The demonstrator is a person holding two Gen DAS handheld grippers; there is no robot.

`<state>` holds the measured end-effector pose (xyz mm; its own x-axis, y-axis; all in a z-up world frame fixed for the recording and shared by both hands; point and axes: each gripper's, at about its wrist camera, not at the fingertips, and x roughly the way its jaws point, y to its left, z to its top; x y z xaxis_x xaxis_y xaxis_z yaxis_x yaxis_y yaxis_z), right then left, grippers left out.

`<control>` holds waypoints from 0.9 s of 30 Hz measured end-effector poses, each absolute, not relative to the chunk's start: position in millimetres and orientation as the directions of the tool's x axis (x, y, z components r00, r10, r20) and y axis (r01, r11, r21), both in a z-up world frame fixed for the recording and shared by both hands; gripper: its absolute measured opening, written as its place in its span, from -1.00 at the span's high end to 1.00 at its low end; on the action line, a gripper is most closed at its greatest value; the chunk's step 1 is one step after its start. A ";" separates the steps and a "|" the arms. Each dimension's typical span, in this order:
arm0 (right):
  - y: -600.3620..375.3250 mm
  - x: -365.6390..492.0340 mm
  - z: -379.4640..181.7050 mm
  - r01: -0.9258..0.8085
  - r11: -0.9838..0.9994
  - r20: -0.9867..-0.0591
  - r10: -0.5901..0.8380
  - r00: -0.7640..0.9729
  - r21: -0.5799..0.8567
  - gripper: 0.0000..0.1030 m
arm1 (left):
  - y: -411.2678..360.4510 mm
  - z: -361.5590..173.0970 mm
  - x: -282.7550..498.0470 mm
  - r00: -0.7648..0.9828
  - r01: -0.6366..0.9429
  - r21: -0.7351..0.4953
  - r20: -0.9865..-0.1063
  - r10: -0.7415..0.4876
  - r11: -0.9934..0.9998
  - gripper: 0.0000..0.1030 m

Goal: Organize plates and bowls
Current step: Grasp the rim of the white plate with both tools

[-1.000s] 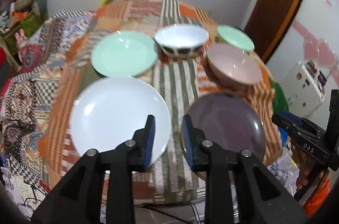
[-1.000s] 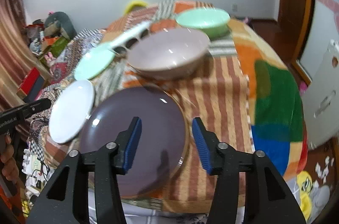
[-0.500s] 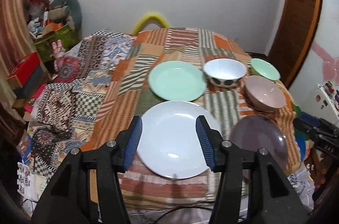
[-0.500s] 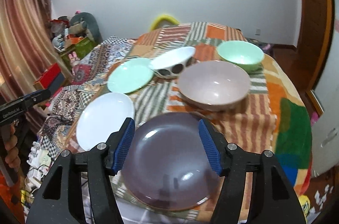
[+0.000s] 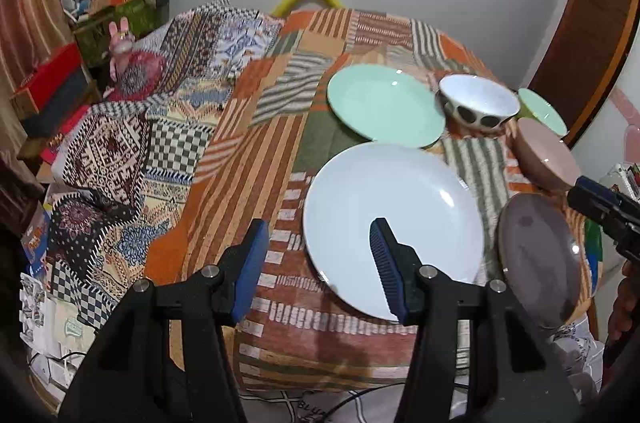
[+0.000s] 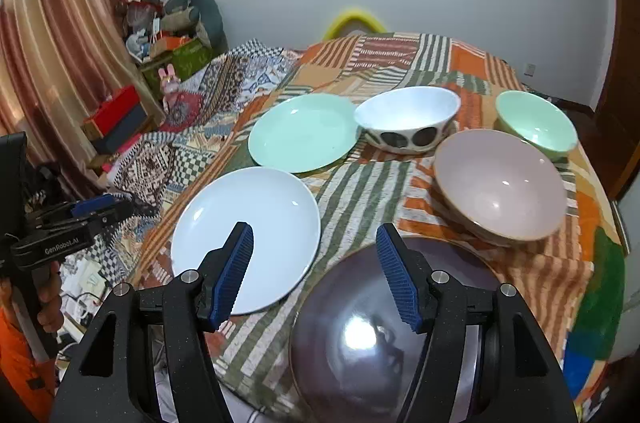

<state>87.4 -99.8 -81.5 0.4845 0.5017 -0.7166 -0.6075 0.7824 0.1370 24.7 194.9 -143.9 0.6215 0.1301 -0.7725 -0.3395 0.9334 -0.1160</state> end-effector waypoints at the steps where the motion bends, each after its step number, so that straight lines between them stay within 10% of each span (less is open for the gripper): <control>1: -95.6 89.3 -84.1 -0.609 0.782 -0.722 0.498 0.481 0.133 -0.17 | 197.6 -148.2 26.4 0.616 -0.340 -0.115 -0.777 0.129 0.933 -0.02; 27: -41.0 139.6 -158.1 -0.595 0.793 -0.870 0.379 0.316 0.129 0.07 | 232.5 -226.1 80.4 0.548 -0.301 -0.214 -0.836 -0.015 0.929 0.18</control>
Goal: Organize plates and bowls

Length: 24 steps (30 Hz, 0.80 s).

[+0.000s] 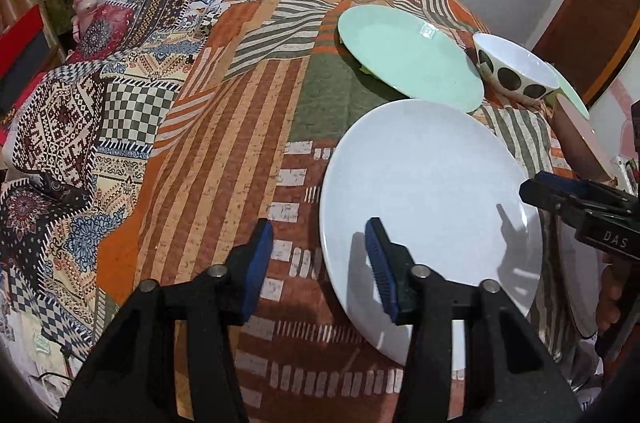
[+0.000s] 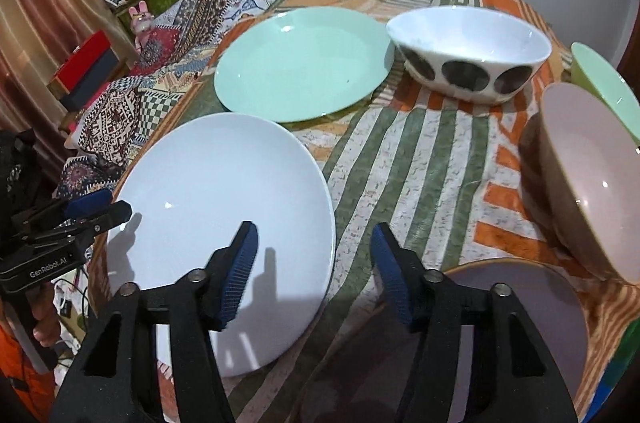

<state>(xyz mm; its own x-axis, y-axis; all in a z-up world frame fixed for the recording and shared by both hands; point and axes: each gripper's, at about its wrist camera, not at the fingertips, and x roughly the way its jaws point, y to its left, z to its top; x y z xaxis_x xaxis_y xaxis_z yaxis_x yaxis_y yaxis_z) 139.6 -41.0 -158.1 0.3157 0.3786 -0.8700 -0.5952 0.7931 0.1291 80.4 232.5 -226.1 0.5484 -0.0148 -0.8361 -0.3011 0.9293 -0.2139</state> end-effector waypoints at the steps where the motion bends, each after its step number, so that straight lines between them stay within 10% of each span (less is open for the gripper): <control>1: -41.0 141.2 -159.2 -0.593 0.794 -0.872 0.379 0.309 0.134 0.09 | 233.7 -227.9 81.1 0.546 -0.305 -0.218 -0.837 -0.017 0.927 0.27; 9: -35.9 149.1 -167.1 -0.586 0.795 -0.887 0.374 0.272 0.155 0.43 | 233.9 -230.4 80.6 0.561 -0.288 -0.248 -0.827 -0.047 0.925 0.44; 24: -27.2 151.5 -173.7 -0.588 0.789 -0.896 0.376 0.238 0.175 0.44 | 227.7 -237.5 86.1 0.543 -0.272 -0.339 -0.827 -0.147 0.901 0.45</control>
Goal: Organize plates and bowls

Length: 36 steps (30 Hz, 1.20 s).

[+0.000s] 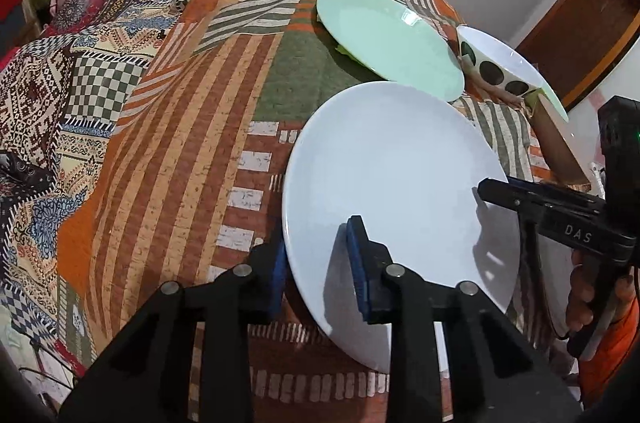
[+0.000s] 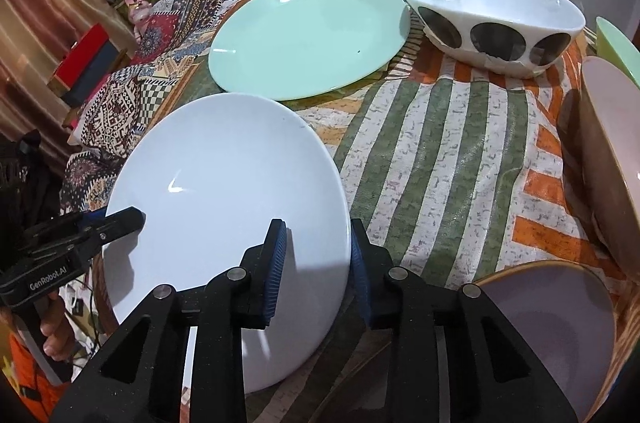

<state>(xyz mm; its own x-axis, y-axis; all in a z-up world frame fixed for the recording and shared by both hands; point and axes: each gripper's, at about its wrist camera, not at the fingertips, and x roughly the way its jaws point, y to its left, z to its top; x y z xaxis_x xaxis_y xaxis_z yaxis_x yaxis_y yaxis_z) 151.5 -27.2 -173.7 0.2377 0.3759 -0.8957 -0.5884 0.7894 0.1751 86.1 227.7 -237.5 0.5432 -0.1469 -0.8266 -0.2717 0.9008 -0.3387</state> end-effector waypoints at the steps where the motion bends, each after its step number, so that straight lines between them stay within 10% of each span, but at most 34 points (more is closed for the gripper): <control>1: -27.5 152.0 -173.2 -0.585 0.792 -0.895 0.377 0.238 0.178 0.44 | 228.1 -237.0 86.0 0.540 -0.280 -0.342 -0.829 -0.147 0.897 0.45; 36: -85.9 112.6 -97.4 -0.588 0.783 -0.792 0.486 0.370 0.205 0.45 | 170.9 -134.4 46.7 0.672 -0.210 -0.269 -0.738 -0.061 0.940 0.45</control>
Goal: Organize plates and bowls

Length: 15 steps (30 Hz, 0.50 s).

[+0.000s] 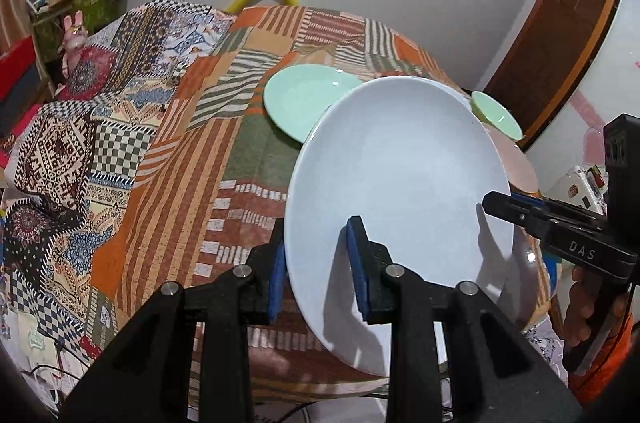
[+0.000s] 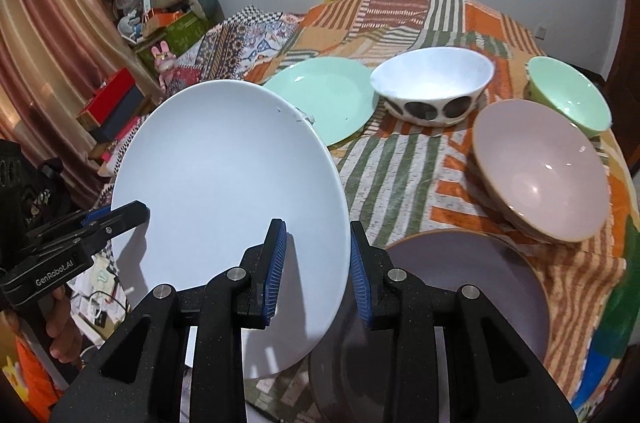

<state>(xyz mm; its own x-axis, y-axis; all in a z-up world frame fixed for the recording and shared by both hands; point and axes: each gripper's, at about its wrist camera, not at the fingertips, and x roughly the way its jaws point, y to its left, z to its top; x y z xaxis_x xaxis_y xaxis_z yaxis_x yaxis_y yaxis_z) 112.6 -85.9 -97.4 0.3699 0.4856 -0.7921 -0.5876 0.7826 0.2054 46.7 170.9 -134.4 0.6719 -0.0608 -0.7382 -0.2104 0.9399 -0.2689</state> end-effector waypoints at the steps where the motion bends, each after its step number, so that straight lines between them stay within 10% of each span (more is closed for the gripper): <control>1: -89.6 111.1 -94.8 -0.586 0.784 -0.787 0.489 0.376 0.207 0.45 | 167.7 -131.7 45.8 0.674 -0.205 -0.267 -0.736 -0.062 0.941 0.45; 15: -137.9 102.4 -78.1 -0.542 0.807 -0.742 0.510 0.436 0.236 0.45 | 117.6 -106.7 45.8 0.687 -0.130 -0.230 -0.722 -0.080 0.964 0.45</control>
